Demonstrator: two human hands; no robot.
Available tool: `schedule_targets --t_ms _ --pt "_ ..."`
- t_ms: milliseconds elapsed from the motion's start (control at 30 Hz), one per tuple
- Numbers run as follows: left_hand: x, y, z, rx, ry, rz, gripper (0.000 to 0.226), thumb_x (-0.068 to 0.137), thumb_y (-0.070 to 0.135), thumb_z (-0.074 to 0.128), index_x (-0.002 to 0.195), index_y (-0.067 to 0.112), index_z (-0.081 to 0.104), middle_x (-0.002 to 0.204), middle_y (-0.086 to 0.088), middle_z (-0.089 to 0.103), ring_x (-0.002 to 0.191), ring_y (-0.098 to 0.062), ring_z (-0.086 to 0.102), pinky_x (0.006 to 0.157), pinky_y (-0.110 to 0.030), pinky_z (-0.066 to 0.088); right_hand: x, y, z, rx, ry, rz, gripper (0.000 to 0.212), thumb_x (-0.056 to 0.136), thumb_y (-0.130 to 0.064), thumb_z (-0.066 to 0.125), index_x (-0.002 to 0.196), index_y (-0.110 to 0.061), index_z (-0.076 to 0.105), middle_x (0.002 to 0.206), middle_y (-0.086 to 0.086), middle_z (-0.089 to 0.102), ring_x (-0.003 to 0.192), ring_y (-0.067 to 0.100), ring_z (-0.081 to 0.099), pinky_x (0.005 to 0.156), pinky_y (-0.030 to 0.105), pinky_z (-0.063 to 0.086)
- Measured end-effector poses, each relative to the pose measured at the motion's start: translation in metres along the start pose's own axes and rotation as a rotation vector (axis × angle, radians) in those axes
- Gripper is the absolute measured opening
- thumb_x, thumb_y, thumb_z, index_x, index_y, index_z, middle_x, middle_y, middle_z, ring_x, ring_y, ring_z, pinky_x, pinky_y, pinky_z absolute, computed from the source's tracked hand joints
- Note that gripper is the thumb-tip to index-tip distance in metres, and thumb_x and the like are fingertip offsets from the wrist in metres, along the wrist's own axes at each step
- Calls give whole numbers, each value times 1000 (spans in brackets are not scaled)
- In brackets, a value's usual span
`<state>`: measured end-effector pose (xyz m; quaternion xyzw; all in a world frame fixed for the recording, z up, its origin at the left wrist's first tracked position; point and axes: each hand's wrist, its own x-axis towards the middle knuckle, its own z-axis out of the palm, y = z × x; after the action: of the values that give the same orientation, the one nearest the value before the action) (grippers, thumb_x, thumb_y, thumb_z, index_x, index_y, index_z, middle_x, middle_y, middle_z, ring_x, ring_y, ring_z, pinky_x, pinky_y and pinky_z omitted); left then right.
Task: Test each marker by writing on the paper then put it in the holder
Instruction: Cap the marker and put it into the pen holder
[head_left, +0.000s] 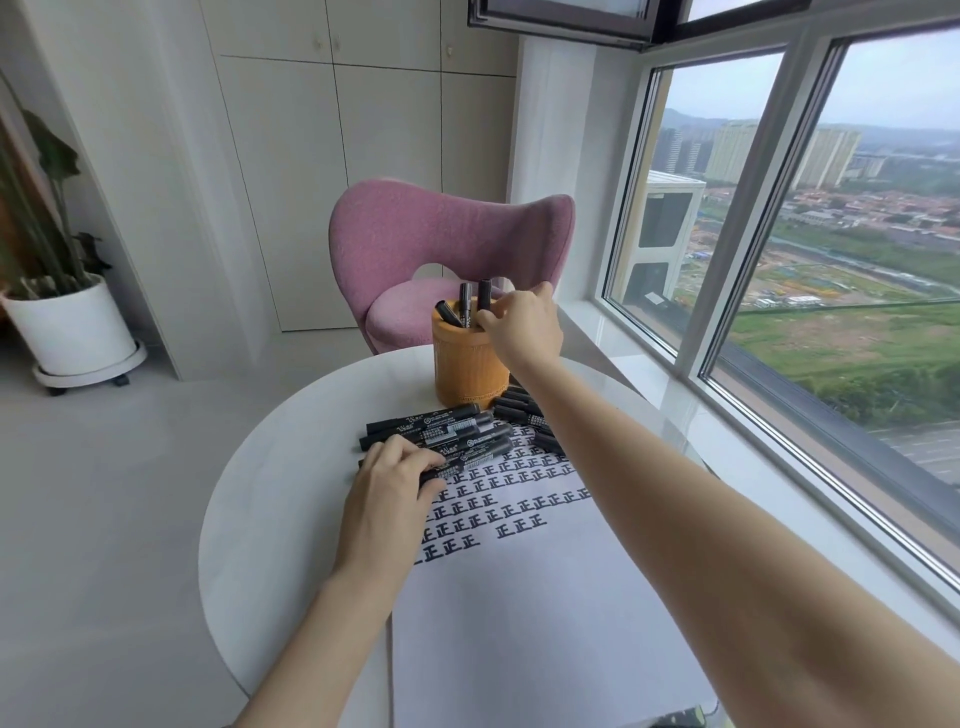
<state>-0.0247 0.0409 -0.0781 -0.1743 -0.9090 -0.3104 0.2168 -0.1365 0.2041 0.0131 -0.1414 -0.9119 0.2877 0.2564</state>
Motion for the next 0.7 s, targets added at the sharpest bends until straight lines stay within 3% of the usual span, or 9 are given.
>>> schedule_targets --t_ms 167,233,367,500,600,700 --pt "0 1 1 33 0 7 23 76 16 76 98 14 72 85 0 58 90 -20 51 79 -38 50 -23 9 -13 152 90 -33 27 92 -22 53 115 -11 64 124 9 46 99 26 58 77 32 43" --pt "-1 1 1 44 5 17 20 75 15 77 94 15 73 84 1 57 88 -21 51 78 -40 50 -39 15 -18 191 123 -33 26 92 -20 51 112 -12 65 120 8 47 93 22 57 73 31 43" --pt "-2 3 -2 39 60 43 18 74 14 77 91 16 71 86 2 58 86 -21 52 77 -39 49 -76 27 -26 288 81 -8 20 94 -21 50 105 -11 63 116 4 48 81 11 51 78 33 47" --pt "-1 8 -9 -52 125 48 16 80 15 71 96 16 69 91 2 59 89 -19 53 78 -40 51 -115 35 -36 486 15 82 18 95 -31 52 92 -14 55 93 -1 57 76 9 51 68 26 38" --pt "-2 17 -15 -180 137 14 15 85 18 66 100 18 67 95 4 59 93 -17 56 78 -41 52 -137 40 -40 711 -106 212 32 91 -46 57 89 -15 53 74 -3 52 64 11 45 60 24 35" --pt "-7 30 -19 -257 112 24 15 88 21 62 103 21 65 99 7 61 92 -15 60 79 -39 51 -152 39 -43 893 -357 288 42 88 -51 59 90 -10 51 58 -3 47 50 11 36 46 20 29"
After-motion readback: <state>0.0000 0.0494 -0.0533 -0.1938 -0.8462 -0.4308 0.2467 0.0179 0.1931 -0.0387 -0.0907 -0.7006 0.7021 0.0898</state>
